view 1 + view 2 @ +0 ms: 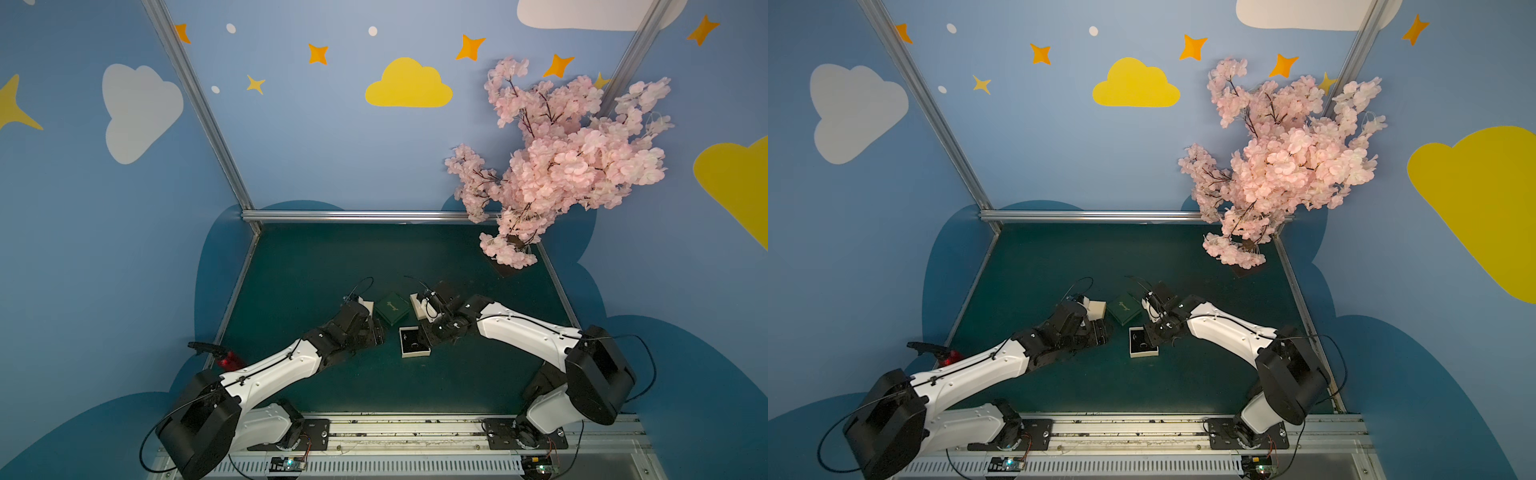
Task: Take the rings out of the lift-off lid box
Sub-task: Place the lid at the center of the board, then take out the ring from the jewelry box.
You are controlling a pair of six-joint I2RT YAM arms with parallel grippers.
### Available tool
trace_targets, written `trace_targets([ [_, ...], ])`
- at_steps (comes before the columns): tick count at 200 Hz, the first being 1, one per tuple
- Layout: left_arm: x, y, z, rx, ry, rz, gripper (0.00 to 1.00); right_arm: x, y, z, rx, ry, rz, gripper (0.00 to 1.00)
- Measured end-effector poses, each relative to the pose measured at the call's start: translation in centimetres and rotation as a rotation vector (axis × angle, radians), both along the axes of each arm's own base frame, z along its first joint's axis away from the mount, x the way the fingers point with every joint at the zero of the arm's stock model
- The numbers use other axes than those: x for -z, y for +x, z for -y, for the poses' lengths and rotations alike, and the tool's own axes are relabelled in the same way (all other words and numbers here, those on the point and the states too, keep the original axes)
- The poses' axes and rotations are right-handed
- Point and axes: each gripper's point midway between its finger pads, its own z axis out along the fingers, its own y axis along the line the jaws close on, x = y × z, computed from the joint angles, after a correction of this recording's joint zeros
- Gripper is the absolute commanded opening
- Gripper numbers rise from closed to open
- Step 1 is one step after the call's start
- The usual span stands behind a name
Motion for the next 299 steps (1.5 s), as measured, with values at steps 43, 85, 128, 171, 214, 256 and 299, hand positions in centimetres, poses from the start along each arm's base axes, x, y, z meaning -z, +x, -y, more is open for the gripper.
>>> trace_targets([
  [43,0.0,-0.1,-0.4,-0.009,-0.004,0.001,0.77,0.4,-0.9,-1.7,0.060,0.028,-0.039,0.43],
  [85,0.8,-0.6,-1.1,-0.020,0.000,-0.014,0.78,1.0,-1.0,-3.4,0.095,0.029,-0.048,0.34],
  [128,0.5,-0.4,-1.5,-0.032,-0.011,-0.007,0.78,1.3,0.1,-5.4,0.114,0.005,-0.027,0.33],
  [171,1.1,-0.7,-1.9,-0.036,-0.011,-0.018,0.78,1.6,0.9,-6.1,0.128,-0.067,0.020,0.30],
  [214,1.2,-0.6,-2.0,-0.039,-0.014,-0.021,0.78,2.2,1.3,-5.7,0.146,-0.129,0.036,0.27],
  [256,1.1,-0.6,-2.1,-0.039,-0.018,-0.024,0.78,2.8,1.4,-5.1,0.159,-0.166,0.039,0.28],
  [299,1.1,-0.5,-2.0,-0.039,-0.023,-0.023,0.78,3.3,1.6,-5.4,0.160,-0.176,0.035,0.28],
])
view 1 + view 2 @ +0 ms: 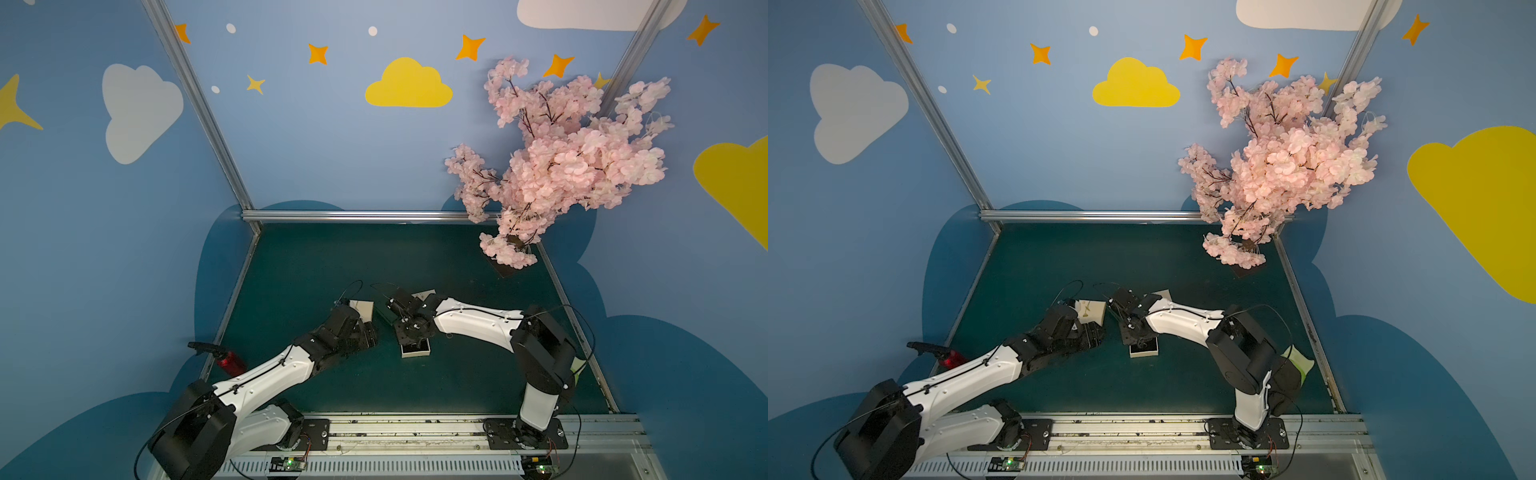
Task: Take the rings out of the lift-off lid box
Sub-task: Take out the ring from the jewelry box.
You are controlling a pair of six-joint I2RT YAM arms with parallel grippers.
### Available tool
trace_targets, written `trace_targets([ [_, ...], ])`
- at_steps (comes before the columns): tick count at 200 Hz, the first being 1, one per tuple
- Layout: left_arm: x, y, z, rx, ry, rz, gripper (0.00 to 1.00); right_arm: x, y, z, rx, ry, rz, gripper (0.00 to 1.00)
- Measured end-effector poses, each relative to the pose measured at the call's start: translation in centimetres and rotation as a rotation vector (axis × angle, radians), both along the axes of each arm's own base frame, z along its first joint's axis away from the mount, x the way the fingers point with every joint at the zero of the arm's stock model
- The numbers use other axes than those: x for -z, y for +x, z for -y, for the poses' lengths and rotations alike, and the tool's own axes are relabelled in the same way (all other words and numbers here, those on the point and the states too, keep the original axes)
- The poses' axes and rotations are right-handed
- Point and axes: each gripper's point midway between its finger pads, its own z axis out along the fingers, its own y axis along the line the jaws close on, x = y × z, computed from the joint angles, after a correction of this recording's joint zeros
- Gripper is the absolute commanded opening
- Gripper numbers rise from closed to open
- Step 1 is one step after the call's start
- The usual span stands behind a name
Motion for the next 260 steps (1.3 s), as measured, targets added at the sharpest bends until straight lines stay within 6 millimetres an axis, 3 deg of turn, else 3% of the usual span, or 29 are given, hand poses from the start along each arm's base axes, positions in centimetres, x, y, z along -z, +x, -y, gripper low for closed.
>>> trace_targets([
  [25,0.0,0.0,0.0,0.000,-0.002,0.002,0.78,0.4,0.2,-0.2,0.001,-0.007,-0.004,0.27],
  [56,0.2,0.0,0.0,0.000,-0.002,0.000,0.78,0.4,0.6,-0.3,0.007,-0.017,0.005,0.17],
  [103,0.3,-0.1,-0.1,-0.001,-0.002,-0.003,0.78,0.3,0.7,-0.2,0.018,-0.029,0.009,0.16],
  [128,0.3,-0.1,-0.1,-0.001,-0.002,-0.004,0.78,0.3,0.8,-0.2,0.026,-0.029,0.011,0.04],
  [203,0.7,-0.4,0.7,0.006,-0.054,-0.026,0.76,0.3,0.8,0.0,0.044,-0.020,0.014,0.00],
  [260,1.2,-0.2,2.2,0.040,-0.101,-0.043,0.76,-1.0,0.6,0.8,0.073,0.027,0.029,0.00],
])
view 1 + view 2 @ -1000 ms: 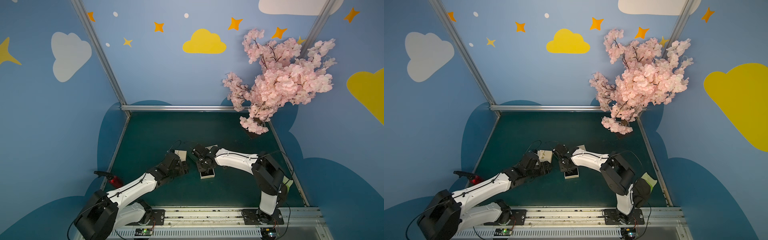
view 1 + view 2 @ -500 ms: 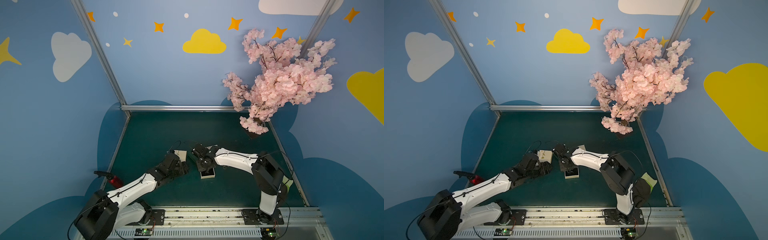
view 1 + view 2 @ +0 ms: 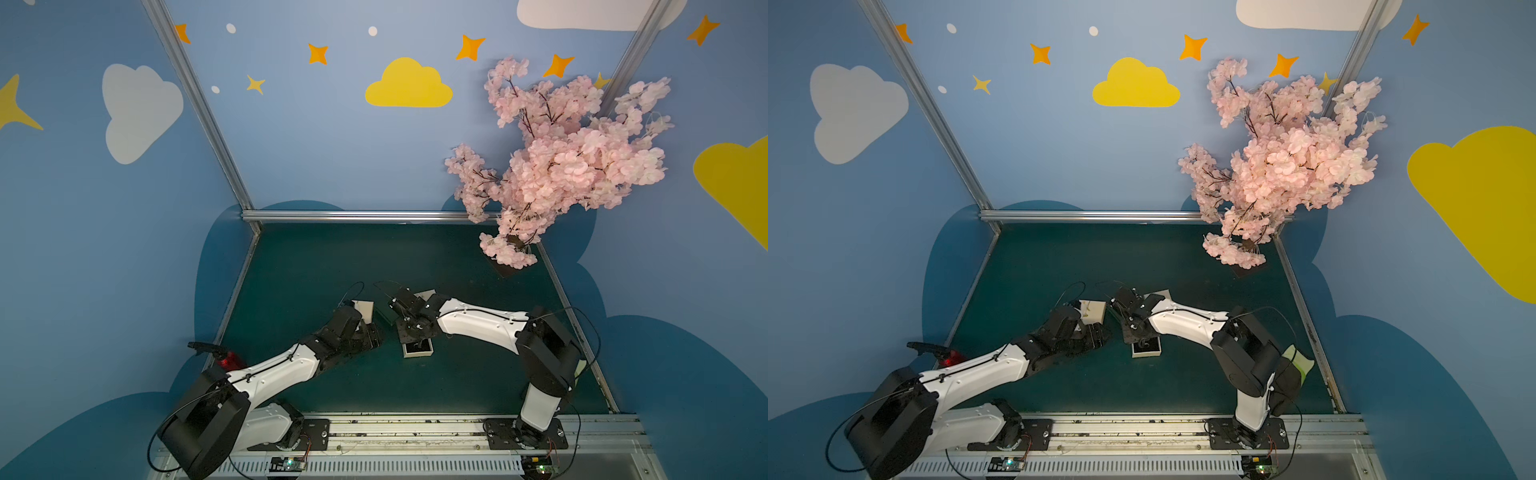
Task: Take the rings out of the lift-off lid box
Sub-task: Take out the ring from the jewelry box.
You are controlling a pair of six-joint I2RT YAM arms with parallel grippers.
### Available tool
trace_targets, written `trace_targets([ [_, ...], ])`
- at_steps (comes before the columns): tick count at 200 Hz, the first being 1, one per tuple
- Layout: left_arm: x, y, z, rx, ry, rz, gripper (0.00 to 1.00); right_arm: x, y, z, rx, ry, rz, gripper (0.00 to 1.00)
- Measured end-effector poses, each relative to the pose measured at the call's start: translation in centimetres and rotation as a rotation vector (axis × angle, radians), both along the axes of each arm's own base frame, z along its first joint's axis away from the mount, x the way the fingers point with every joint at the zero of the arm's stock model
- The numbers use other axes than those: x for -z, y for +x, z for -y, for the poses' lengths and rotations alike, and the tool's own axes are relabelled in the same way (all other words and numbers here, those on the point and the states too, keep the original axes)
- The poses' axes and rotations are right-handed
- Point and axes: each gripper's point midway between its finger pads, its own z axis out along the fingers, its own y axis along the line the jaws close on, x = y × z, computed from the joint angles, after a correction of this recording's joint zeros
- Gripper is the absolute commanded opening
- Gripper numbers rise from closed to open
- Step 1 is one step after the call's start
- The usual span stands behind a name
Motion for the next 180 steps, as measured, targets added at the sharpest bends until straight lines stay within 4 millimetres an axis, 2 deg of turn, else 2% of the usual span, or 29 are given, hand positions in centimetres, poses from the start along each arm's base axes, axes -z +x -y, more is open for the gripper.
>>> trace_targets([
  [72,-0.5,0.5,2.9,0.071,-0.060,0.019,0.76,0.1,0.5,-0.4,0.045,0.074,-0.031,0.00],
  [131,1.5,0.9,4.2,0.095,-0.069,-0.029,0.74,0.3,0.7,-0.2,0.089,0.162,-0.071,0.00],
  [180,1.2,1.8,5.4,0.112,-0.092,-0.023,0.73,0.2,0.9,-0.6,0.090,0.199,-0.082,0.00],
])
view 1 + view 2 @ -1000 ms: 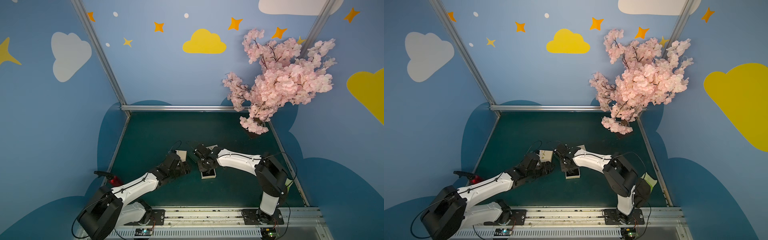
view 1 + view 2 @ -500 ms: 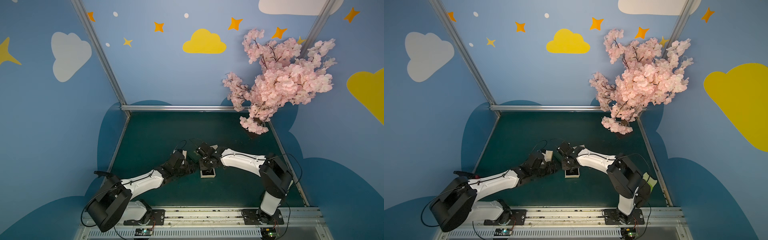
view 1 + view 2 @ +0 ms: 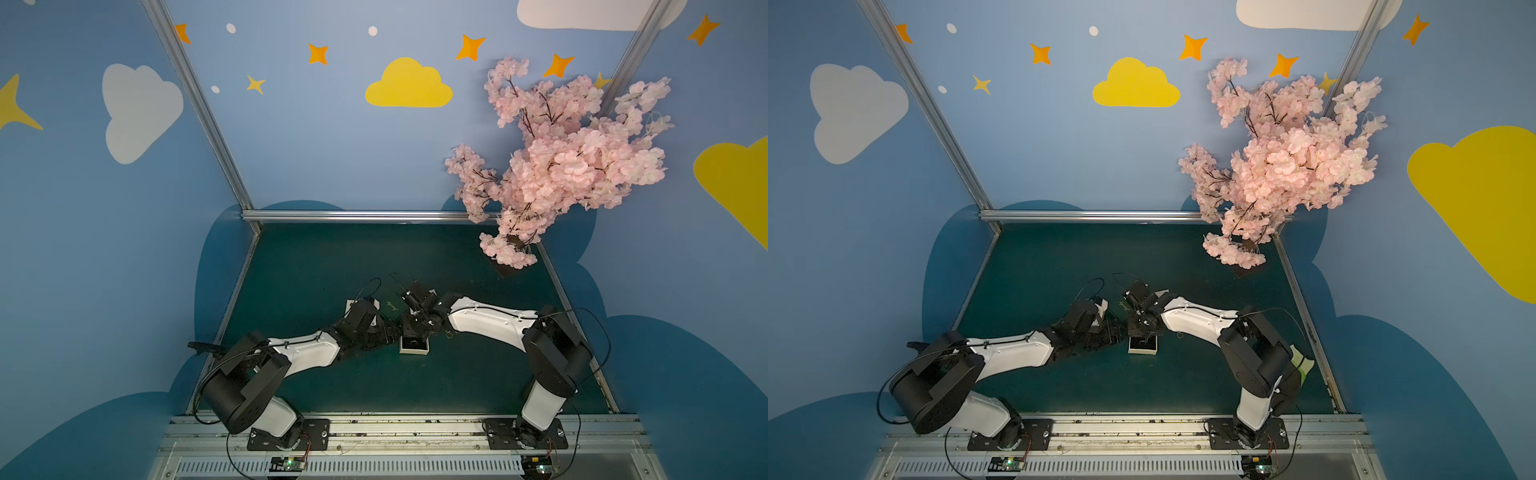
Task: Take the rings out of the lift-off lid box
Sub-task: Take out the ring from the jewelry box.
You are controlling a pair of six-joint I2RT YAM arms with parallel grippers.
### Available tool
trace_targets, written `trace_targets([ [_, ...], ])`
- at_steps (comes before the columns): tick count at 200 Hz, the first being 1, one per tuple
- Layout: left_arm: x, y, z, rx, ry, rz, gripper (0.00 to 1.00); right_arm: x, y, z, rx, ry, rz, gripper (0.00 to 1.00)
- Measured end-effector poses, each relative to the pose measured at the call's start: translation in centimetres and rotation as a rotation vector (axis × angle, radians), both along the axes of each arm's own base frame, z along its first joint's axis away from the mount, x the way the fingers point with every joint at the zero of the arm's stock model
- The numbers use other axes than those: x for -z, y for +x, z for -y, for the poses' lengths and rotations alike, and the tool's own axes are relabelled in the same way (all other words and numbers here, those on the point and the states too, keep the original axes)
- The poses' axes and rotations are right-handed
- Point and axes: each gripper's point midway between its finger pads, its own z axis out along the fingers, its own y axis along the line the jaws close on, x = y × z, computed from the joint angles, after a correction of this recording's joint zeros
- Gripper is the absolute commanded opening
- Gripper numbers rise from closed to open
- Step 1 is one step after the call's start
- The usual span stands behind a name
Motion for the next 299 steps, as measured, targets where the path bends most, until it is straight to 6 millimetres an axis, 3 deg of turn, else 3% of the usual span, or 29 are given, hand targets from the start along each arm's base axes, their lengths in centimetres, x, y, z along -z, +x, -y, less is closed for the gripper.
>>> trace_targets([
  [138,1.9,0.5,0.9,0.027,0.053,-0.053,0.59,-0.2,0.6,-0.1,0.010,0.032,-0.008,0.00],
  [299,2.2,1.2,1.3,0.019,0.063,-0.062,0.54,-0.9,0.6,0.4,0.003,0.046,-0.015,0.00],
])
